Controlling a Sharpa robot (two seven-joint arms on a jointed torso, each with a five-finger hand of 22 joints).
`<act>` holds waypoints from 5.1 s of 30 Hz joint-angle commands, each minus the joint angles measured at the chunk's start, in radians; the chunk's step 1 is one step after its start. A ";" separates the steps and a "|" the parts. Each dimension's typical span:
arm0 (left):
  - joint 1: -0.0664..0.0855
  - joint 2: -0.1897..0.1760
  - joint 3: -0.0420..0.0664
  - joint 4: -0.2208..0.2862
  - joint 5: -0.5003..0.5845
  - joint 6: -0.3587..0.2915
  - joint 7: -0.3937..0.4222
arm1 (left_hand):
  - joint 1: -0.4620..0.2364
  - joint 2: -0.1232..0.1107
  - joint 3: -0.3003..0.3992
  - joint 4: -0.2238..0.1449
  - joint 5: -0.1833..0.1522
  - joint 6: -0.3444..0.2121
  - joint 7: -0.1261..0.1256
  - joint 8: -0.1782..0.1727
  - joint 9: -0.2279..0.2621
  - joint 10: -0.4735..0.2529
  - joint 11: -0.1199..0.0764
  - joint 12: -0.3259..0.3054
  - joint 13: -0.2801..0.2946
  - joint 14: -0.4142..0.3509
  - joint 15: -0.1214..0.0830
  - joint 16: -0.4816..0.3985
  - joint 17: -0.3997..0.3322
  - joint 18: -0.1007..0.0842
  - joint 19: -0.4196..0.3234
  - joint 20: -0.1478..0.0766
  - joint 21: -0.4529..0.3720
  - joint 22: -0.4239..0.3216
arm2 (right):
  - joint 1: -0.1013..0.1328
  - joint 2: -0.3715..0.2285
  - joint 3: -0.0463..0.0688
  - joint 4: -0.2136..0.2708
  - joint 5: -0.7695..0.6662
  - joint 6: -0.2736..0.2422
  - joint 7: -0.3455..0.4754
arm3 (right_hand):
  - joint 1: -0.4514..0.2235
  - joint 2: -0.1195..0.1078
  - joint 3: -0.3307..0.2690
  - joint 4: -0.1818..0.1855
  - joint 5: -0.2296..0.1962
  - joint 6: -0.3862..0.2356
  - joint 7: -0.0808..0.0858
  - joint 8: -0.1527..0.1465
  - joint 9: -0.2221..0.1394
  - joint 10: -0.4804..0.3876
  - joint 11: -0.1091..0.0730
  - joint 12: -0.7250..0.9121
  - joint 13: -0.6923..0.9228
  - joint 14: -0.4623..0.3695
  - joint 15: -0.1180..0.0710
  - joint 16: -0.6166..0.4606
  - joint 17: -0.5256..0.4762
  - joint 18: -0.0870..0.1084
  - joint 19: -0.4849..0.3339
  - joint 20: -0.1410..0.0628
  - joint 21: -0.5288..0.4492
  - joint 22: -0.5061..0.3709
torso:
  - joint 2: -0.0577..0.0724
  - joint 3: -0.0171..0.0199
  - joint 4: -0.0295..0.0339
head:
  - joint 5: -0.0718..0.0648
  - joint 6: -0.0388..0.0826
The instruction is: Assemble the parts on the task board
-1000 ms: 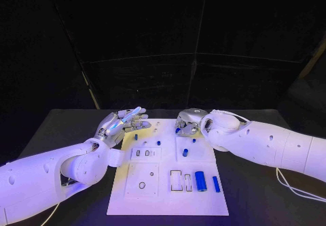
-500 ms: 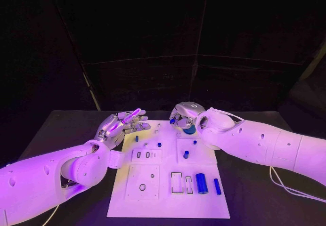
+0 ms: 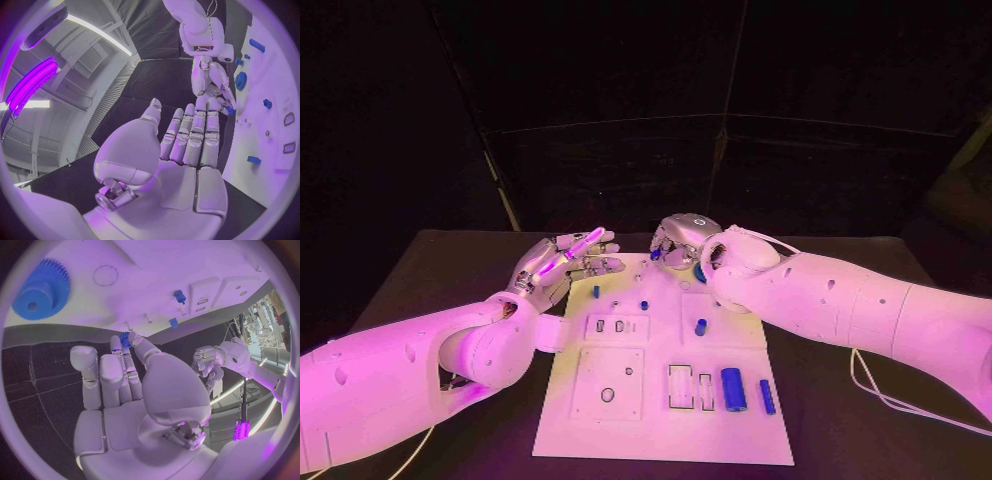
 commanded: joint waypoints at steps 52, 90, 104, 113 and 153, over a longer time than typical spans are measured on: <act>0.019 0.008 0.001 0.002 -0.006 0.016 -0.002 | 0.004 0.011 -0.004 -0.007 -0.003 0.009 0.028 -0.008 -0.002 0.003 0.004 -0.008 -0.002 0.007 -0.001 -0.005 0.002 0.006 0.008 0.003 -0.008 -0.002 | 0.003 0.088 0.000 -0.089 0.066 0.083 -0.020 | -0.005 -0.093 -0.030 0.089 -0.019 -0.257 0.060 -0.027 -0.009 -0.268 0.071 -0.016 -0.024 -0.026 0.056 -0.051 -0.107 0.007 -0.092 0.050 -0.070 -0.131 | 0.010 -0.0006 -0.0053 | 0.022 -0.016; 0.024 -0.008 0.001 -0.014 -0.006 0.017 -0.013 | 0.037 0.010 -0.008 -0.037 -0.003 0.015 0.026 -0.015 -0.001 0.012 0.002 -0.017 -0.001 0.014 -0.002 -0.015 0.006 0.006 0.015 0.002 -0.017 -0.003 | 0.011 -0.251 0.015 0.194 0.210 0.148 -0.157 | 0.125 -0.126 -0.252 0.374 0.045 -0.286 0.032 0.000 -0.003 0.023 0.017 1.026 0.915 0.049 0.016 0.235 0.315 -0.051 0.082 0.017 0.140 0.221 | -0.002 0.0151 -0.0418 | 0.013 -0.007; 0.023 0.000 0.001 -0.019 -0.006 0.021 -0.017 | 0.040 0.011 -0.007 -0.040 -0.003 0.015 0.026 -0.016 -0.001 0.013 0.002 -0.018 -0.001 0.015 -0.002 -0.016 0.006 0.006 0.016 0.002 -0.018 -0.003 | 0.011 -0.199 0.015 0.146 0.202 0.200 -0.154 | 0.143 -0.111 -0.262 0.380 0.050 -0.273 0.028 0.012 -0.002 0.060 0.014 1.112 1.016 0.054 0.016 0.255 0.350 -0.056 0.093 0.017 0.155 0.249 | 0.000 0.0155 -0.0439 | 0.014 -0.013; 0.023 0.002 0.001 -0.019 -0.006 0.033 -0.025 | 0.048 0.012 -0.007 -0.048 -0.003 0.014 0.027 -0.019 -0.002 0.012 0.003 -0.022 -0.001 0.014 -0.002 -0.020 0.007 0.006 0.017 0.002 -0.021 -0.003 | 0.010 -0.190 0.015 0.141 0.152 0.232 -0.162 | 0.148 -0.105 -0.272 0.381 0.046 -0.261 0.024 0.020 -0.001 0.089 0.011 1.157 1.071 0.062 0.014 0.279 0.397 -0.064 0.113 0.017 0.176 0.293 | 0.000 0.0161 -0.0428 | 0.010 -0.013; 0.024 -0.006 0.001 -0.022 -0.006 0.034 -0.026 | 0.057 0.015 -0.006 -0.057 -0.003 0.012 0.027 -0.023 -0.002 0.011 0.003 -0.026 -0.001 0.015 -0.001 -0.023 0.008 0.006 0.017 0.002 -0.024 -0.003 | 0.010 -0.189 0.015 0.272 0.047 0.041 -0.153 | 0.184 -0.046 -0.127 0.304 -0.047 -0.094 -0.001 0.081 0.002 0.165 -0.011 1.258 1.214 0.064 -0.004 0.295 0.427 -0.073 0.134 -0.001 0.208 0.350 | 0.000 0.0157 -0.0402 | 0.020 -0.003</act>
